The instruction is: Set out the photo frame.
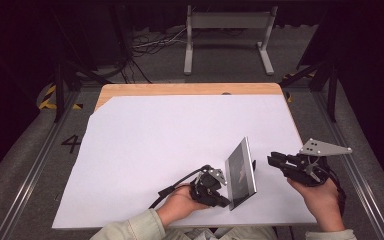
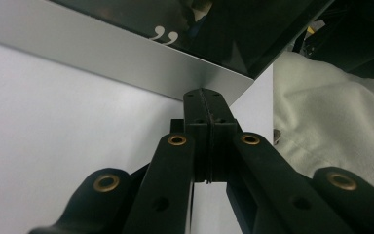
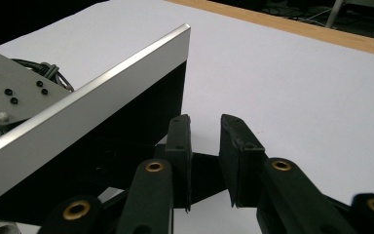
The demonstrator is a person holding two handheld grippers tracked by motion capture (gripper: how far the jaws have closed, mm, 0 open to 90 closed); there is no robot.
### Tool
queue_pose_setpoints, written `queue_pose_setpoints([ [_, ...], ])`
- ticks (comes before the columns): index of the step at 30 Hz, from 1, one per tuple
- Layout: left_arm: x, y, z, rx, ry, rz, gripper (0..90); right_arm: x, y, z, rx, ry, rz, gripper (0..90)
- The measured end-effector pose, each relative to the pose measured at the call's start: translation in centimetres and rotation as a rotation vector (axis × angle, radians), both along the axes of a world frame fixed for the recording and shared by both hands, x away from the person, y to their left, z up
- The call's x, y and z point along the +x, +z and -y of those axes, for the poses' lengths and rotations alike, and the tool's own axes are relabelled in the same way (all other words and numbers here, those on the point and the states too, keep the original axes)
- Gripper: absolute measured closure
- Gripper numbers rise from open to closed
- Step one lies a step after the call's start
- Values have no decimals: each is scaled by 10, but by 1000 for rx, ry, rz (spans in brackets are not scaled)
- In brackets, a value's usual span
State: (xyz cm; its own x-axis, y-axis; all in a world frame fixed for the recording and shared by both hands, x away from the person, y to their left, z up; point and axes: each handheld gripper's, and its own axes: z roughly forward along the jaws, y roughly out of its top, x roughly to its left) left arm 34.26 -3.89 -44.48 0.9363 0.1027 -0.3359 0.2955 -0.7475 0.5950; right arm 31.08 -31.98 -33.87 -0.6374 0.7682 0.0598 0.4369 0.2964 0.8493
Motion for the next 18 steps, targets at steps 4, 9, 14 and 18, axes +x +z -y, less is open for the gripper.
queue_pose_setpoints([
  [4,0,0,6,-8,-15,8,900,-1,0,1,2,-5,3,744],
  [9,0,0,12,-16,-20,11,900,-1,1,3,6,-10,4,744],
  [14,-3,-1,18,-19,-18,10,900,-1,1,3,7,-14,5,744],
  [18,-3,-1,21,-25,-18,17,900,-1,1,4,8,-19,5,744],
])
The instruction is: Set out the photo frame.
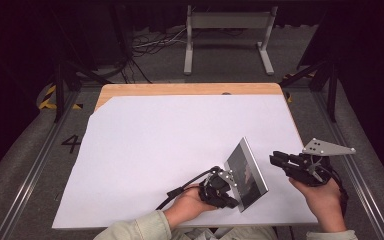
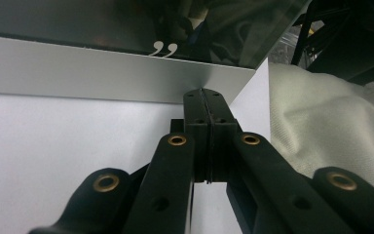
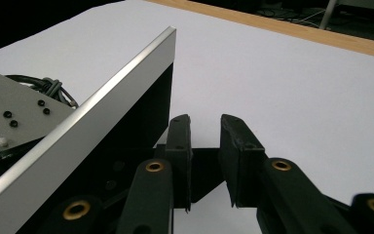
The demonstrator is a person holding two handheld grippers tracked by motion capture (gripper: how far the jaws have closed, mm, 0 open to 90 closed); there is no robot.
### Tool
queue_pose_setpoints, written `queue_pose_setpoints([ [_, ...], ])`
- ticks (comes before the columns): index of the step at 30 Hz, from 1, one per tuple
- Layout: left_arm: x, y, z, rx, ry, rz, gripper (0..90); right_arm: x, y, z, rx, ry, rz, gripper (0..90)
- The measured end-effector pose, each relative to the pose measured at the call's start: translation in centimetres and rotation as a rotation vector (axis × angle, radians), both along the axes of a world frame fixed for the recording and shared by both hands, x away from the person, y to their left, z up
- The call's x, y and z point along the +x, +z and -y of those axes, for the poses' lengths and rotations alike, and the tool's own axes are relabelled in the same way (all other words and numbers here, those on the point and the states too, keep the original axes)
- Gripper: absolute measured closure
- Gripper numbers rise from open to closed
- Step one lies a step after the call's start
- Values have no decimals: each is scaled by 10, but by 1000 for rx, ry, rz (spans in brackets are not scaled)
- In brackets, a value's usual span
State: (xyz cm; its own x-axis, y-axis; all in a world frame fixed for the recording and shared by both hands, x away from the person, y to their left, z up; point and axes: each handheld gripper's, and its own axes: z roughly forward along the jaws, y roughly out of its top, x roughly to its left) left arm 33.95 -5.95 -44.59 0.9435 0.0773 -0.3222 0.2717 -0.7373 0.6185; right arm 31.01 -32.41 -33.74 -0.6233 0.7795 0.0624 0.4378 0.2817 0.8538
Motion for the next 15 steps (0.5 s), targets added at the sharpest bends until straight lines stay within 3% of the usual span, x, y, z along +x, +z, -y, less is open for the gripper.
queue_pose_setpoints([
  [15,0,0,6,-12,10,17,899,0,0,1,8,-7,-1,742],
])
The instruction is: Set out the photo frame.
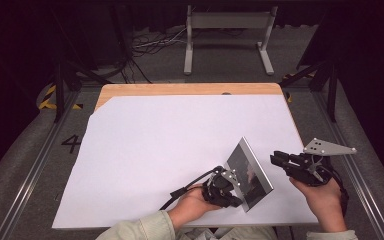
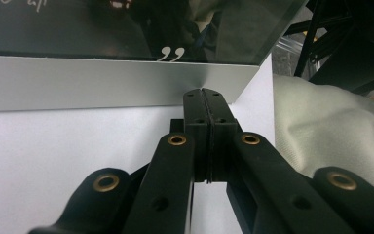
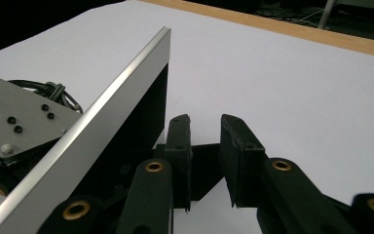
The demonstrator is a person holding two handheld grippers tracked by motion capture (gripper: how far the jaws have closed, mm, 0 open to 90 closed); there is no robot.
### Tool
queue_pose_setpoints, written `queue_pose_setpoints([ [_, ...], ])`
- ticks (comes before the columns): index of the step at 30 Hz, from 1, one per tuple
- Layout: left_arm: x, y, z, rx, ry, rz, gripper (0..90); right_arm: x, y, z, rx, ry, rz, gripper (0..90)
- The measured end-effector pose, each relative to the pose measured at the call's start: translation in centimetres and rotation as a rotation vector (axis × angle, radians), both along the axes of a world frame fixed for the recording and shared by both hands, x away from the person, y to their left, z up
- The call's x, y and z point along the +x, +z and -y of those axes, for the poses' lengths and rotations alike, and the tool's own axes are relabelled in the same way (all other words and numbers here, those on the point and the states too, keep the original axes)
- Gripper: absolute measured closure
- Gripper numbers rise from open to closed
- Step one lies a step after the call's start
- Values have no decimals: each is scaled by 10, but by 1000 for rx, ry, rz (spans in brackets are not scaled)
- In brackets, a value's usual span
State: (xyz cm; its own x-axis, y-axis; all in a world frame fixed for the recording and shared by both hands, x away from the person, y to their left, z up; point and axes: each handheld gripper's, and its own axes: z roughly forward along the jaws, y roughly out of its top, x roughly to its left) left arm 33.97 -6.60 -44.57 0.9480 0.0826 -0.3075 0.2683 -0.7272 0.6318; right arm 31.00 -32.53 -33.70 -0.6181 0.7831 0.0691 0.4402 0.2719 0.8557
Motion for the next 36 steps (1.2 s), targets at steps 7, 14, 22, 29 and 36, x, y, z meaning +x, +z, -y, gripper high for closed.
queue_pose_setpoints([
  [7,8,10,-19,-26,33,-6,869,-2,4,2,3,-6,8,740],
  [14,16,23,-45,-53,79,36,797,-1,7,2,5,-19,-1,739],
  [22,30,35,-84,-90,169,72,739,-1,12,3,13,-22,1,731],
  [29,41,45,-118,-132,253,88,704,0,16,3,33,-27,-31,719],
  [36,47,50,-154,-153,330,133,667,-1,19,0,32,-28,-36,687],
])
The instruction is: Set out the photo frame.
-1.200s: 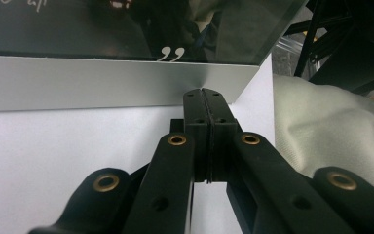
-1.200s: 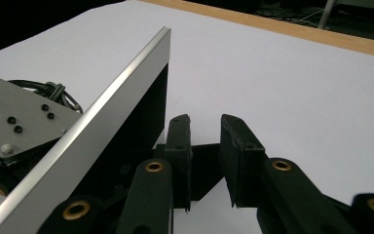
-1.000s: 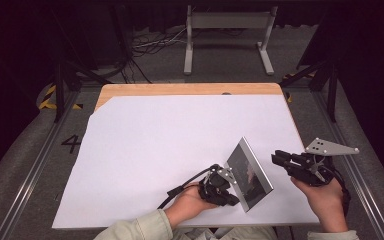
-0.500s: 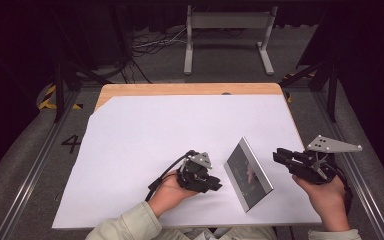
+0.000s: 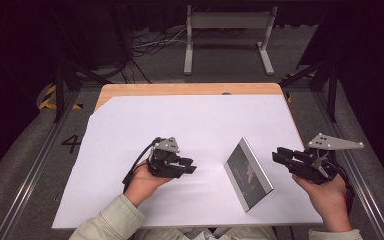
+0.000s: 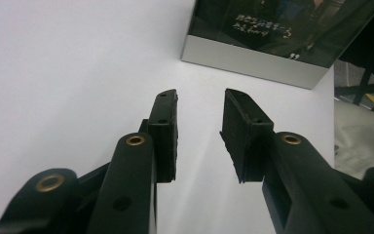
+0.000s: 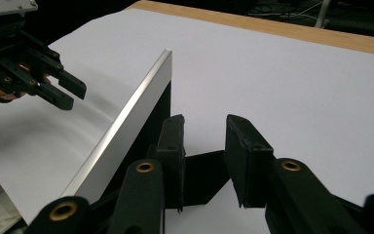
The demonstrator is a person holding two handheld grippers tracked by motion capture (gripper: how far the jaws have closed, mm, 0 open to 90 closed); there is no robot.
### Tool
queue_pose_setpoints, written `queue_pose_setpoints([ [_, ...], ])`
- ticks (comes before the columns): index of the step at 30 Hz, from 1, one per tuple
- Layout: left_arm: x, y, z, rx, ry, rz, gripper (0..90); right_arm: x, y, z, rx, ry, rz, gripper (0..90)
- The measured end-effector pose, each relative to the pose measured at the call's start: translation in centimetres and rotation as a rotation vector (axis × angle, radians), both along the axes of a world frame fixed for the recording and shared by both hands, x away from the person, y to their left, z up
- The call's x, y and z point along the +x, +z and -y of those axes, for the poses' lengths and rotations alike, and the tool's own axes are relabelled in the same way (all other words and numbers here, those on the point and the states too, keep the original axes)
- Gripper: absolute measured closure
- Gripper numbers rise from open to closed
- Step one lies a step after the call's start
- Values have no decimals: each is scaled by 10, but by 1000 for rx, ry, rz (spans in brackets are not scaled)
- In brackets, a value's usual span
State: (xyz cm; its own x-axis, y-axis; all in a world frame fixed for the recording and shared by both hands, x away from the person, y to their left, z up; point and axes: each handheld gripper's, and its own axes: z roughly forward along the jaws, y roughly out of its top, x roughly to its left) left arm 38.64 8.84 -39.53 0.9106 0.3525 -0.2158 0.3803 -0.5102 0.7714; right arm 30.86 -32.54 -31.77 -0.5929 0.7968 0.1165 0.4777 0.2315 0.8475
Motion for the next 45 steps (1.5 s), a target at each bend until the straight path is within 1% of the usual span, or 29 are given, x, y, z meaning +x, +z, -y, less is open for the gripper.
queue_pose_setpoints([
  [4,3,2,-16,-17,36,18,656,-1,1,-1,5,1,3,683],
  [9,8,4,-31,-13,61,49,624,-1,1,-2,13,9,2,664],
  [10,8,4,-33,-11,66,56,615,-1,2,-3,17,10,-4,657],
  [13,10,2,-41,-1,85,63,602,-1,4,-4,24,16,-9,648],
  [15,11,0,-46,1,101,54,585,-2,7,-6,24,17,-11,642],
  [18,12,0,-52,0,118,65,580,-3,12,-8,27,22,-20,634],
  [21,14,0,-56,-9,135,68,575,-1,18,-12,15,21,-58,628],
  [24,14,0,-58,-8,148,71,574,1,26,-16,8,16,-95,622],
  [25,14,0,-58,-11,151,70,573,2,29,-17,10,14,-117,618],
  [27,15,0,-60,-14,161,69,572,5,32,-19,2,12,-145,617],
  [30,17,0,-62,-16,178,74,571,9,35,-24,-14,13,-187,616],
  [32,18,0,-63,-26,183,63,571,11,36,-28,-28,14,-213,618],
  [36,19,-1,-65,-22,188,65,571,16,37,-36,-52,16,-261,631],
  [42,19,-2,-66,-19,193,60,571,19,43,-44,-67,17,-324,644],
  [43,19,-2,-67,-18,193,61,571,20,44,-46,-70,18,-342,642],
  [44,19,-2,-67,-18,194,62,571,20,44,-46,-70,18,-342,642],
  [45,19,-2,-67,-18,195,61,572,21,45,-47,-73,21,-354,640],
])
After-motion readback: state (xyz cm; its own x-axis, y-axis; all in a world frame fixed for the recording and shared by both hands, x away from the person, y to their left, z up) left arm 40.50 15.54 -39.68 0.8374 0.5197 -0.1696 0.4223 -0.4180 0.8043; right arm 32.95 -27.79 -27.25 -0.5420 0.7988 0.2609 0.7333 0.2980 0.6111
